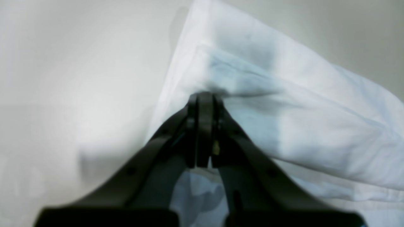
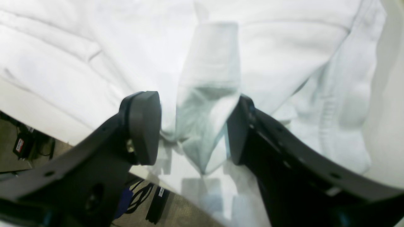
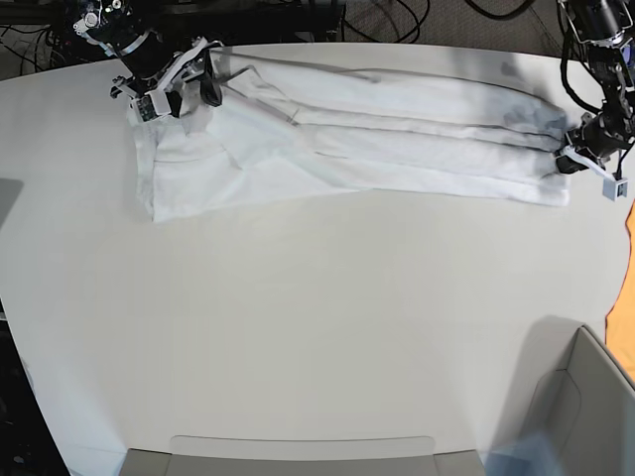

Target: Fold the T-shirt properly

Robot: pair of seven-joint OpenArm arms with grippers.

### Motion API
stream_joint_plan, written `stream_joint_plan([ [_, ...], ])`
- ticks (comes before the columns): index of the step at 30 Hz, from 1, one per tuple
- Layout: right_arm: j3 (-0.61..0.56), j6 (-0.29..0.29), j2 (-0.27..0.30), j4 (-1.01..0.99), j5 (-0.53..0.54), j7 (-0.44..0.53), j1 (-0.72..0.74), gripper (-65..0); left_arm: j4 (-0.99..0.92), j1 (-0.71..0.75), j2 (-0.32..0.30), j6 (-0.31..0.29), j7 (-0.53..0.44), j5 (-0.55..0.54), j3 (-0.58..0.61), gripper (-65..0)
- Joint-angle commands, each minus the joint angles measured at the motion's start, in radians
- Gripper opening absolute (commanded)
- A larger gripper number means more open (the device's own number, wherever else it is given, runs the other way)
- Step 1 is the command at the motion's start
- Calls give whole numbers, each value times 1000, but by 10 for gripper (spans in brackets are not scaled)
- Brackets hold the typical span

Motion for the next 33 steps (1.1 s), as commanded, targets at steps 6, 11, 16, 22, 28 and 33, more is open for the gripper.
stream_joint_plan([
  [6, 5, 5, 6, 18, 13, 21, -5, -318, 76, 27, -28, -181, 4, -7, -16, -650],
  [11, 7, 5, 6, 18, 13, 21, -5, -318, 199, 100, -24, -185, 4, -7, -66, -650],
  [16, 4, 5, 6, 16, 13, 21, -5, -318, 246, 137, -23, -185, 70, -7, -205, -650],
  [22, 1, 5, 6, 15, 13, 21, 0, -318, 246, 139, -23, -191, 117, -7, -252, -650],
  [28, 1, 5, 6, 15, 13, 21, 7, -318, 246, 133, 11, -187, 111, -7, -248, -626],
  [33, 1, 6, 6, 13, 13, 21, 7, -318, 240, 123, 17, -184, 47, -8, -238, -426],
])
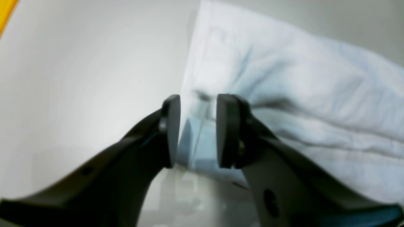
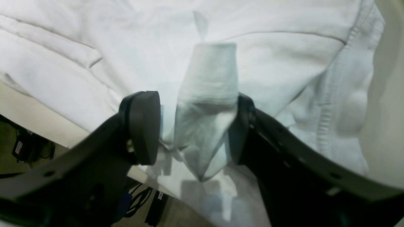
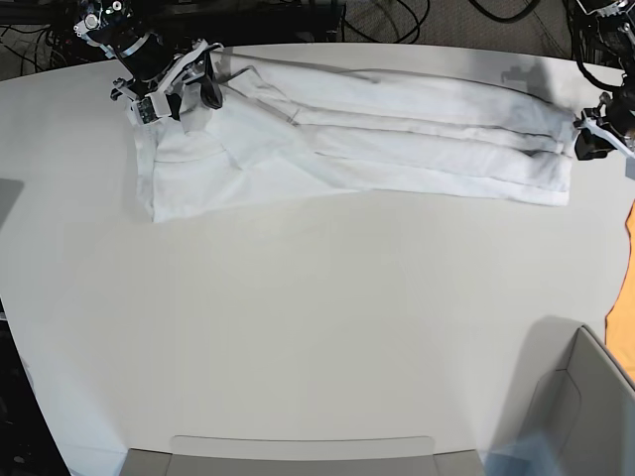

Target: Fold the T-shirt properly

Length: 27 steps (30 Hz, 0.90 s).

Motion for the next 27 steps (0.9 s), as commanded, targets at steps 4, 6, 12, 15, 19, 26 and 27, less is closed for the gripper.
stream_joint_plan([
  [4, 3, 6, 10, 14, 11, 21, -3, -318, -10, -58, -31, 0, -16, -12, 37, -431],
  [6, 2, 6, 10, 14, 11, 21, -3, -318, -59, -85, -33, 0, -16, -12, 66, -431],
  [12, -24, 6, 53, 13, 11, 21, 7, -318, -274, -207, -60, 0, -33, -6, 204, -431],
  [15, -15, 6, 55, 13, 11, 21, 7, -318, -361, -216, -82, 0, -82, -6, 224, -431],
  [19, -17, 6, 78, 13, 11, 21, 6, -318, -367, -213, -106, 0, -95, -9, 219, -431],
  [26, -24, 6, 79, 13, 11, 21, 20, -318, -297, -182, -142, -1, -91, -7, 185, -431],
  [27, -24, 6, 79, 13, 11, 19, 24, -318, -297, -182, -142, 0, -91, -7, 205, -431],
])
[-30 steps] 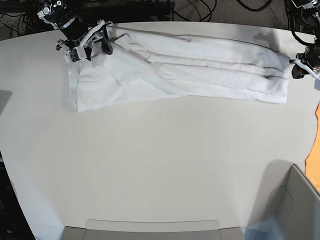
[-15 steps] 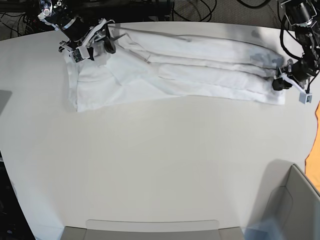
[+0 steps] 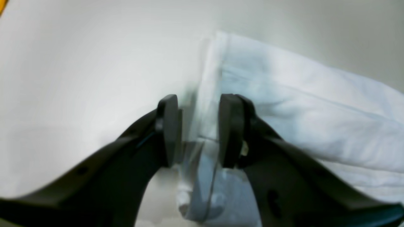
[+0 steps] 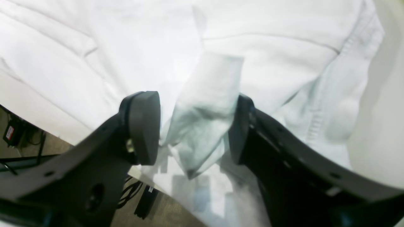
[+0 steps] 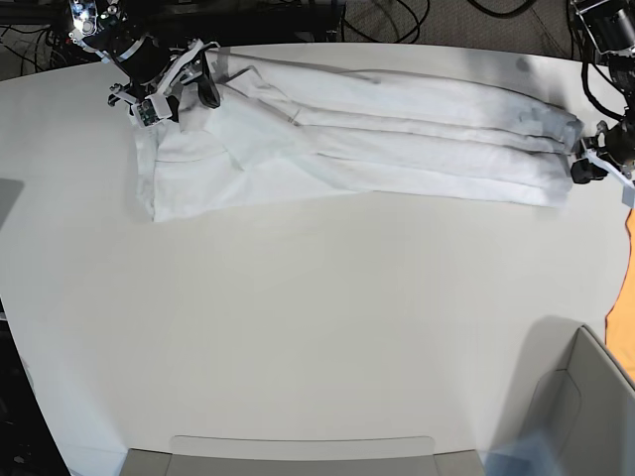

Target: Fold the T-shirt properly

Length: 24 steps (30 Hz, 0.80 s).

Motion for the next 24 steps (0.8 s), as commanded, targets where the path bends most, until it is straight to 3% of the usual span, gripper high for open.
stream_joint_plan([
  [1, 3, 6, 12, 12, 11, 24, 6, -318, 12, -7, -18, -7, -14, -15, 24, -431],
  [6, 3, 6, 13, 3, 11, 24, 17, -318, -61, -7, -18, 111, -39, -15, 75, -430],
  [12, 9, 6, 13, 3, 11, 24, 14, -318, -79, 2, -16, 109, -31, -18, 84, -430],
  [14, 12, 6, 13, 3, 11, 24, 14, -318, -76, 19, -19, 103, -10, -20, 110, -430],
  [18, 12, 6, 21, 3, 11, 24, 14, -318, -11, 92, -19, -7, -1, -20, 185, -431],
  [21, 12, 6, 28, 3, 11, 24, 14, -318, -4, 132, -15, -28, -11, -20, 251, -438],
  [24, 12, 6, 28, 3, 11, 24, 15, -318, -7, 135, 7, -28, -22, -17, 303, -522],
])
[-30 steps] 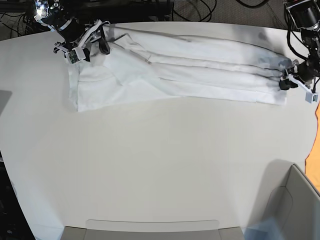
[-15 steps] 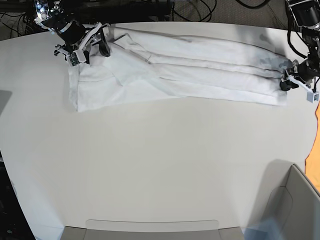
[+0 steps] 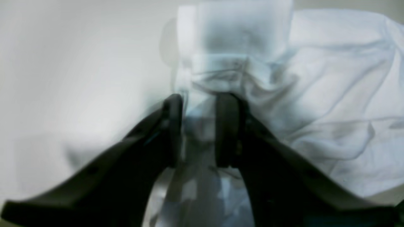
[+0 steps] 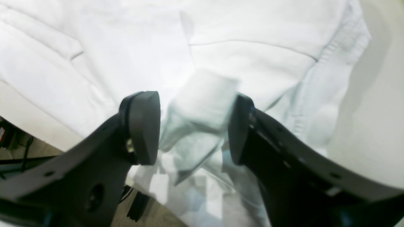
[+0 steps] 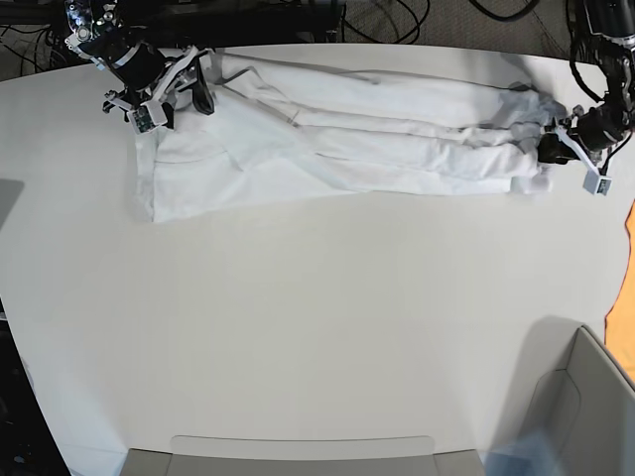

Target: Fold the T-shirt properly

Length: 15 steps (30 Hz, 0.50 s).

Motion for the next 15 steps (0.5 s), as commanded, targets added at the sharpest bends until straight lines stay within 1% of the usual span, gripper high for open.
stream_joint_plan([
  [1, 5, 5, 10, 17, 11, 23, -2, -318, -8, 13, 16, -1, 72, 55, 18, -572],
  [2, 5, 5, 10, 17, 11, 23, 1, -318, -13, 11, 22, -1, 72, 55, 18, -640],
  [3, 5, 5, 10, 19, 11, 23, 1, -318, -20, 11, 25, -1, 72, 55, 18, -650],
  [5, 5, 4, 10, 19, 11, 23, 1, -318, -48, -6, 26, -1, 70, 55, 18, -650],
  [7, 5, 4, 10, 19, 11, 23, 1, -318, -79, -63, 25, -1, 69, 55, 12, -650],
  [12, 7, 2, 10, 19, 11, 23, 1, -318, -145, -119, 23, -1, 81, 55, -181, -650],
  [15, 7, 2, 8, 19, 11, 23, 3, -318, -151, -152, 8, -1, 82, 56, -241, -650],
])
